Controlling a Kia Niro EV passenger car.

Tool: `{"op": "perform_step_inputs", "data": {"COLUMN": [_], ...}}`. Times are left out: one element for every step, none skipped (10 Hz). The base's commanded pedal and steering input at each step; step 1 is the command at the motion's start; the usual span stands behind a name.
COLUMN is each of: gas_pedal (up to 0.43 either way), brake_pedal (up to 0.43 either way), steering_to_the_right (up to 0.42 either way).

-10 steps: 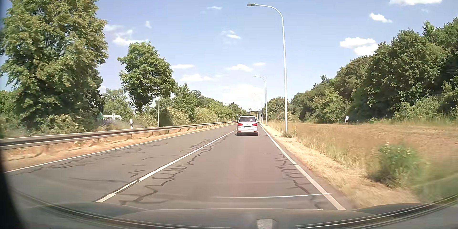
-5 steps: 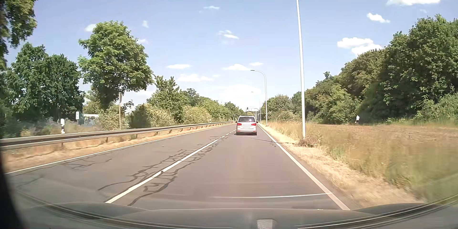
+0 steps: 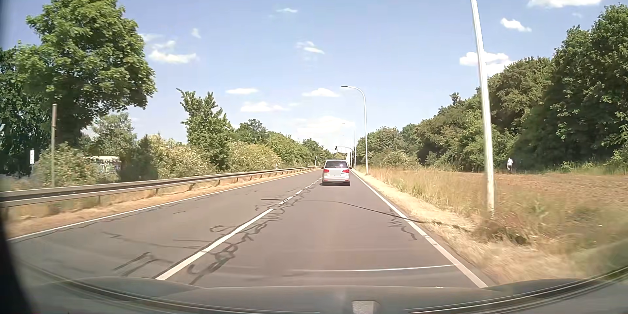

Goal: Follow the waypoints while adhering to traffic rules and regulations

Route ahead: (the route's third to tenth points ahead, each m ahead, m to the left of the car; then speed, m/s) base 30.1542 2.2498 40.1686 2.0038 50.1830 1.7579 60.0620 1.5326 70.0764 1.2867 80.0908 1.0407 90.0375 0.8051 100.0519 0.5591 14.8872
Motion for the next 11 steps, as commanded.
{"op": "perform_step_inputs", "data": {"gas_pedal": [0.209, 0.209, 0.209, 0.209, 0.209, 0.209, 0.209, 0.197, 0.197, 0.197, 0.197], "brake_pedal": [0.03, 0.03, 0.03, 0.03, 0.03, 0.03, 0.03, 0.03, 0.03, 0.03, 0.03], "steering_to_the_right": [0.006, 0.006, 0.006, 0.006, 0.006, 0.006, 0.005, 0.005, 0.005, 0.005, 0.005]}}
